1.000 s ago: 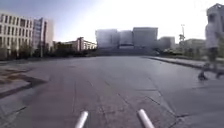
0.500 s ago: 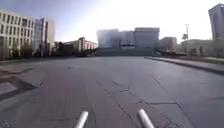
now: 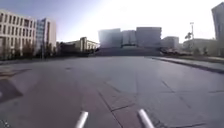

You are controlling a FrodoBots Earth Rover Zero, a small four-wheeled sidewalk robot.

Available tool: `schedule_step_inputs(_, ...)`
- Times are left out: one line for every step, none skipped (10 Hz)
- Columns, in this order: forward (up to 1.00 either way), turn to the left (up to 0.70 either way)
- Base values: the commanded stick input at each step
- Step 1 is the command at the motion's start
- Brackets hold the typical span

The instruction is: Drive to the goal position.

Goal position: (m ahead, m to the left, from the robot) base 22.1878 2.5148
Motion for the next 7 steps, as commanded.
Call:
schedule_step_inputs(1.00, 0.00)
schedule_step_inputs(1.00, 0.00)
schedule_step_inputs(1.00, 0.00)
schedule_step_inputs(1.00, 0.00)
schedule_step_inputs(1.00, 0.00)
schedule_step_inputs(1.00, 0.00)
schedule_step_inputs(1.00, 0.00)
